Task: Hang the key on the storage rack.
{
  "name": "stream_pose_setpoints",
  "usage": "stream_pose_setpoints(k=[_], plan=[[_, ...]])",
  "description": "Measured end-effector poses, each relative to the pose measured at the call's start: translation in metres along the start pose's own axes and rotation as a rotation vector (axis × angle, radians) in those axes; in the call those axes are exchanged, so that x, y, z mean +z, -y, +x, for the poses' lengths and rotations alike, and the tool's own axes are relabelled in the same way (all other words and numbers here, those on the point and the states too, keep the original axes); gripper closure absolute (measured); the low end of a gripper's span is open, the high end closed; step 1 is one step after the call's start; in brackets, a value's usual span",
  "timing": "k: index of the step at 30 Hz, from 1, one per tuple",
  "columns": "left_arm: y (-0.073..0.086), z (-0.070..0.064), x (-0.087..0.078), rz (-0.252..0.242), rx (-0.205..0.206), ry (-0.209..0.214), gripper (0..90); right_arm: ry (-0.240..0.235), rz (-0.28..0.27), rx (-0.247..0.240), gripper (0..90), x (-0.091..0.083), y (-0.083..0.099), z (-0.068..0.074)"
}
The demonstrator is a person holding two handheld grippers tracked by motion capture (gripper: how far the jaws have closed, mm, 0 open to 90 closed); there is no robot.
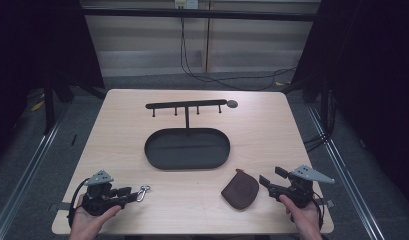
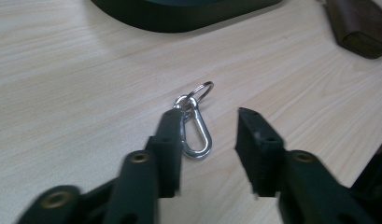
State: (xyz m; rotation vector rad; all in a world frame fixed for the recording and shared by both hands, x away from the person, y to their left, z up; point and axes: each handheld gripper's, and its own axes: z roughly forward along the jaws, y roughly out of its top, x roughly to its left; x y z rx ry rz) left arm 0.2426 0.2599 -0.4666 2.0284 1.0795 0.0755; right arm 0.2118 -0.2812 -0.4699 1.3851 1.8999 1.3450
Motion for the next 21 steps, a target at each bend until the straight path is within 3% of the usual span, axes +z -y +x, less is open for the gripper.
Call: stream_pose_setpoints(k=[8, 10, 17, 18, 21], plan=[[-0.001, 0.002, -0.002, -0.024, -0.036, 0.037, 64.0, 0.012, -0.001, 0.006, 33.4, -0.003, 0.002, 0.000], [-0.002, 0.001, -0.002, -0.011, -0.036, 0.013, 65.4, 0.015, 0.005, 0.003, 34.2, -0.004, 0.002, -0.001], [-0.010, -0.004, -0.006, 0.017, 0.023, -0.029, 61.4, 0.008, 0.070, 0.044, 32.4, -0.005, 0.002, -0.002], [-0.012, -0.004, -0.005, 0.012, 0.032, -0.029, 59.3, -0.015, 0.086, 0.038, 32.3, -0.004, 0.002, -0.002], [-0.021, -0.005, 0.000, 0.049, 0.049, -0.056, 57.4, -0.024, 0.101, 0.035, 30.8, -0.003, 0.002, -0.001]])
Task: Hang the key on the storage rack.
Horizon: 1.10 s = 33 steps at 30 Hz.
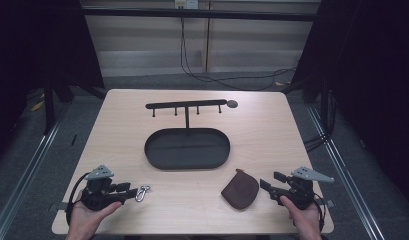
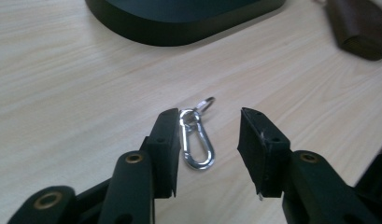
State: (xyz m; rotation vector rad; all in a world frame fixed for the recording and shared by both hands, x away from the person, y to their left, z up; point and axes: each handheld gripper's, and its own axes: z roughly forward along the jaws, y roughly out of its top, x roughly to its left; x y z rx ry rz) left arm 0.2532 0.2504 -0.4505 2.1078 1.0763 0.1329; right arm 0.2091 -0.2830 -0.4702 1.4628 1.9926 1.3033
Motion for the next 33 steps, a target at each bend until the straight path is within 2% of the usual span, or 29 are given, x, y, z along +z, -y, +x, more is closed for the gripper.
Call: stream_pose_setpoints(k=[1, 2, 4, 5, 6, 7, 9, 10, 11, 14, 17, 18, 19, 22, 23, 24, 26, 28, 30, 31, 33], plan=[[-0.003, -0.001, 0.001, 0.020, 0.010, 0.008, 56.6, -0.010, 0.005, -0.004, 29.9, 0.000, -0.001, 0.000], [-0.005, -0.003, 0.002, 0.030, 0.026, -0.014, 56.4, -0.018, 0.007, -0.003, 28.9, 0.000, -0.001, 0.001], [-0.009, -0.004, 0.004, 0.064, 0.032, -0.023, 56.4, -0.017, 0.006, -0.006, 27.1, 0.000, -0.001, 0.001], [-0.013, -0.005, 0.005, 0.083, 0.033, -0.042, 56.4, -0.016, 0.009, -0.006, 26.9, 0.000, -0.001, 0.000], [-0.015, -0.006, 0.005, 0.080, 0.041, -0.047, 56.5, -0.019, 0.009, -0.004, 26.5, 0.000, -0.001, -0.001], [-0.017, -0.007, 0.005, 0.084, 0.042, -0.028, 57.0, -0.016, 0.009, -0.004, 26.4, 0.000, -0.001, -0.001], [-0.022, -0.011, 0.004, 0.102, 0.079, -0.042, 57.3, -0.018, 0.009, 0.000, 26.3, 0.001, -0.001, -0.001], [-0.023, -0.013, 0.004, 0.088, 0.082, -0.043, 57.2, -0.020, 0.012, -0.004, 26.3, 0.001, -0.001, -0.001], [-0.026, -0.014, 0.003, 0.100, 0.096, -0.033, 55.9, -0.023, 0.014, -0.005, 26.3, 0.001, -0.001, -0.001], [-0.032, -0.018, 0.004, 0.123, 0.112, -0.036, 49.8, -0.032, 0.014, -0.008, 26.3, 0.000, -0.001, 0.001], [-0.037, -0.020, 0.005, 0.138, 0.108, -0.039, 44.9, -0.053, 0.016, -0.005, 25.4, 0.000, -0.001, 0.000], [-0.039, -0.020, 0.005, 0.149, 0.113, -0.035, 41.2, -0.067, 0.012, -0.007, 24.4, 0.000, -0.001, 0.000], [-0.041, -0.020, 0.006, 0.154, 0.124, -0.032, 41.2, -0.067, 0.012, -0.007, 24.4, 0.000, -0.001, 0.000], [-0.049, -0.020, 0.006, 0.147, 0.123, -0.060, 39.0, -0.067, 0.015, -0.009, 23.9, 0.001, -0.001, 0.000], [-0.052, -0.020, 0.007, 0.155, 0.124, -0.059, 39.0, -0.067, 0.015, -0.009, 23.9, 0.001, -0.001, 0.000], [-0.058, -0.022, 0.008, 0.166, 0.152, -0.070, 40.5, -0.063, 0.017, -0.008, 23.8, 0.002, -0.001, 0.000], [-0.061, -0.024, 0.008, 0.177, 0.159, -0.073, 41.1, -0.065, 0.020, -0.006, 23.8, 0.002, -0.001, 0.000], [-0.066, -0.027, 0.009, 0.206, 0.199, -0.073, 43.3, -0.080, 0.014, -0.007, 23.4, 0.001, -0.001, 0.000], [-0.072, -0.028, 0.008, 0.226, 0.210, -0.071, 43.8, -0.081, 0.012, -0.010, 23.0, 0.000, -0.001, 0.000], [-0.074, -0.028, 0.007, 0.232, 0.222, -0.090, 44.4, -0.084, 0.011, -0.010, 22.7, 0.000, -0.001, 0.000], [-0.077, -0.027, 0.007, 0.255, 0.224, -0.074, 46.5, -0.087, 0.013, -0.006, 22.7, 0.001, -0.001, 0.000]])
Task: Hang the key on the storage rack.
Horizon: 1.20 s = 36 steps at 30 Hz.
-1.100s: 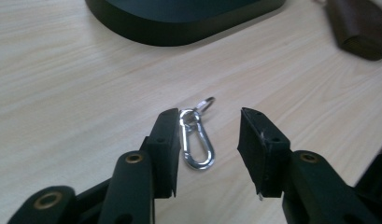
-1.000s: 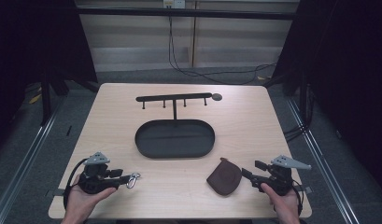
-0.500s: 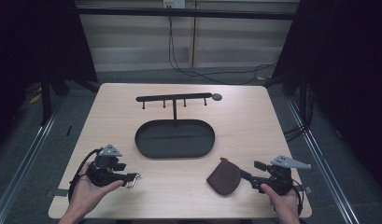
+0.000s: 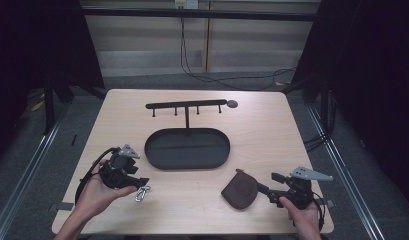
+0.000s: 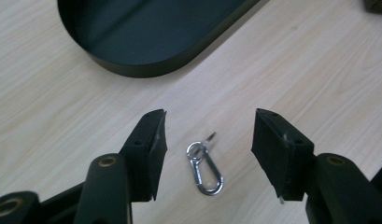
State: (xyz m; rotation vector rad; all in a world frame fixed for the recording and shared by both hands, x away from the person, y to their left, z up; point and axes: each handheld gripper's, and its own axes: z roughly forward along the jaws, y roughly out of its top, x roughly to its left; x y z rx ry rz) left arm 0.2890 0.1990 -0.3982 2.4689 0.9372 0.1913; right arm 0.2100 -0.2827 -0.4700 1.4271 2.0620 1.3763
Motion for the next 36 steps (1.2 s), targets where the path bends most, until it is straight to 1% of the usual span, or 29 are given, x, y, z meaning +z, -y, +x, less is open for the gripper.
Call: stream_pose_setpoints(k=[1, 2, 3, 4, 5, 6, 7, 8, 9, 10, 12, 13, 14, 15, 16, 17, 18, 20, 24, 25, 26, 27, 29, 30, 31, 32, 33, 36], plan=[[-0.002, 0.002, 0.000, 0.009, 0.001, 0.008, 52.3, -0.001, 0.004, 0.000, 22.6, 0.001, 0.000, 0.000], [-0.003, 0.003, 0.001, 0.019, 0.000, 0.019, 55.1, 0.002, 0.007, -0.002, 22.6, 0.001, 0.000, 0.000], [-0.003, 0.003, 0.001, 0.019, 0.000, 0.019, 54.7, 0.002, 0.007, -0.002, 22.6, 0.001, 0.000, 0.000], [-0.003, 0.005, 0.002, 0.020, 0.005, 0.033, 54.7, -0.004, 0.009, 0.000, 22.6, 0.001, 0.000, 0.000], [-0.004, 0.007, 0.003, 0.028, -0.005, 0.036, 54.0, -0.009, 0.011, 0.003, 22.6, 0.001, 0.000, 0.000], [-0.004, 0.009, 0.004, 0.038, -0.004, 0.027, 54.4, -0.008, 0.013, 0.001, 22.6, 0.002, 0.000, 0.000], [-0.005, 0.010, 0.005, 0.045, -0.018, 0.032, 54.4, -0.008, 0.015, 0.002, 22.6, 0.002, 0.000, 0.000], [-0.005, 0.011, 0.006, 0.053, -0.018, 0.032, 55.0, -0.007, 0.015, 0.003, 22.6, 0.002, 0.000, 0.000], [-0.006, 0.012, 0.007, 0.068, -0.013, 0.038, 55.2, -0.006, 0.013, 0.003, 22.6, 0.002, 0.000, 0.000], [-0.007, 0.011, 0.008, 0.084, 0.008, 0.030, 56.4, -0.003, 0.014, 0.004, 22.6, 0.002, 0.000, 0.000], [-0.008, 0.010, 0.010, 0.116, 0.024, 0.022, 61.6, -0.004, 0.011, 0.008, 22.6, 0.001, 0.000, 0.000], [-0.008, 0.010, 0.011, 0.126, 0.040, 0.013, 61.6, -0.004, 0.011, 0.008, 22.6, 0.001, 0.000, 0.000], [-0.009, 0.011, 0.013, 0.161, 0.060, 0.008, 63.7, -0.002, 0.021, 0.007, 22.7, 0.002, 0.001, -0.001], [-0.009, 0.011, 0.013, 0.161, 0.060, 0.008, 63.8, -0.002, 0.021, 0.007, 22.7, 0.002, 0.001, -0.001], [-0.010, 0.011, 0.014, 0.171, 0.071, 0.008, 63.8, 0.000, 0.024, 0.009, 22.7, 0.003, 0.001, -0.001], [-0.011, 0.012, 0.017, 0.192, 0.076, 0.007, 64.2, -0.002, 0.024, 0.009, 22.7, 0.003, 0.001, -0.001], [-0.011, 0.013, 0.018, 0.201, 0.079, 0.019, 64.2, 0.000, 0.024, 0.009, 22.7, 0.003, 0.001, -0.001], [-0.012, 0.013, 0.020, 0.204, 0.074, 0.027, 64.1, 0.000, 0.023, 0.009, 22.7, 0.003, 0.001, -0.001], [-0.011, 0.009, 0.029, 0.243, 0.116, 0.047, 65.1, -0.002, 0.022, 0.011, 22.7, 0.003, 0.001, -0.001], [-0.011, 0.009, 0.029, 0.243, 0.116, 0.047, 65.1, -0.002, 0.022, 0.011, 22.7, 0.003, 0.001, -0.001], [-0.011, 0.008, 0.030, 0.257, 0.122, 0.053, 65.1, 0.000, 0.025, 0.010, 22.7, 0.003, 0.001, -0.001], [-0.010, 0.006, 0.032, 0.262, 0.136, 0.061, 65.2, 0.000, 0.025, 0.010, 22.7, 0.003, 0.001, -0.001], [-0.010, 0.005, 0.034, 0.260, 0.133, 0.060, 66.0, 0.002, 0.026, 0.011, 22.7, 0.003, 0.001, -0.001], [-0.010, 0.005, 0.036, 0.270, 0.134, 0.074, 66.0, 0.002, 0.027, 0.012, 22.7, 0.003, 0.001, -0.001], [-0.010, 0.005, 0.038, 0.281, 0.143, 0.075, 66.2, 0.003, 0.027, 0.012, 22.7, 0.003, 0.001, -0.001], [-0.010, 0.005, 0.041, 0.284, 0.147, 0.067, 66.8, 0.009, 0.028, 0.011, 22.7, 0.003, 0.001, -0.001], [-0.009, 0.004, 0.044, 0.295, 0.154, 0.074, 68.5, 0.011, 0.026, 0.013, 22.7, 0.003, 0.001, -0.002], [-0.010, 0.003, 0.046, 0.299, 0.159, 0.073, 71.8, 0.013, 0.027, 0.013, 22.7, 0.003, 0.001, -0.002]])
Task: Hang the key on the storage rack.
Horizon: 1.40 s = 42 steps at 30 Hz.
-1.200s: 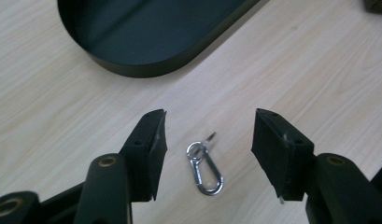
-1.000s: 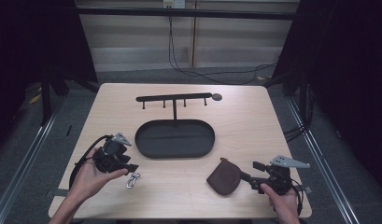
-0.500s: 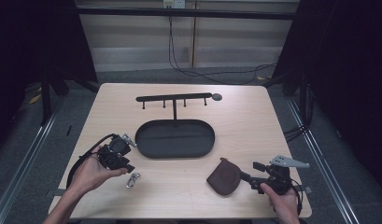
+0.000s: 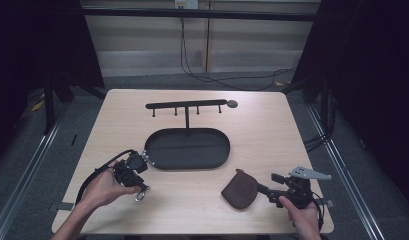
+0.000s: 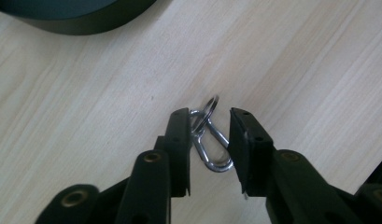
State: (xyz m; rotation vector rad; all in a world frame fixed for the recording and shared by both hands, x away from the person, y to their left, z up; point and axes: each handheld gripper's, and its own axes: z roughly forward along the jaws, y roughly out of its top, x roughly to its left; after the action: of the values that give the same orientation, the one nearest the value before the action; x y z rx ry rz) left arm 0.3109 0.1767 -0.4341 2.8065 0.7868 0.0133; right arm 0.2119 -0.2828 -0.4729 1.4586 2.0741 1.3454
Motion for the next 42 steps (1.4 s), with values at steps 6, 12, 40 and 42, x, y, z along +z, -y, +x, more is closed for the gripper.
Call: stream_pose_setpoints(k=[6, 12, 40, 42], plan=[[-0.002, 0.001, 0.007, 0.027, 0.014, -0.032, 80.2, -0.007, 0.019, -0.002, 22.7, 0.002, 0.001, 0.001], [-0.005, -0.001, 0.015, 0.062, 0.022, -0.021, 87.2, -0.008, 0.032, 0.000, 22.7, 0.003, 0.001, 0.001], [-0.010, -0.005, -0.027, 0.002, 0.016, 0.073, 89.1, -0.010, 0.051, -0.004, 22.7, 0.006, 0.002, 0.002], [-0.012, -0.008, -0.034, 0.009, 0.032, 0.066, 89.2, -0.010, 0.045, -0.002, 22.8, 0.005, 0.001, 0.002]])
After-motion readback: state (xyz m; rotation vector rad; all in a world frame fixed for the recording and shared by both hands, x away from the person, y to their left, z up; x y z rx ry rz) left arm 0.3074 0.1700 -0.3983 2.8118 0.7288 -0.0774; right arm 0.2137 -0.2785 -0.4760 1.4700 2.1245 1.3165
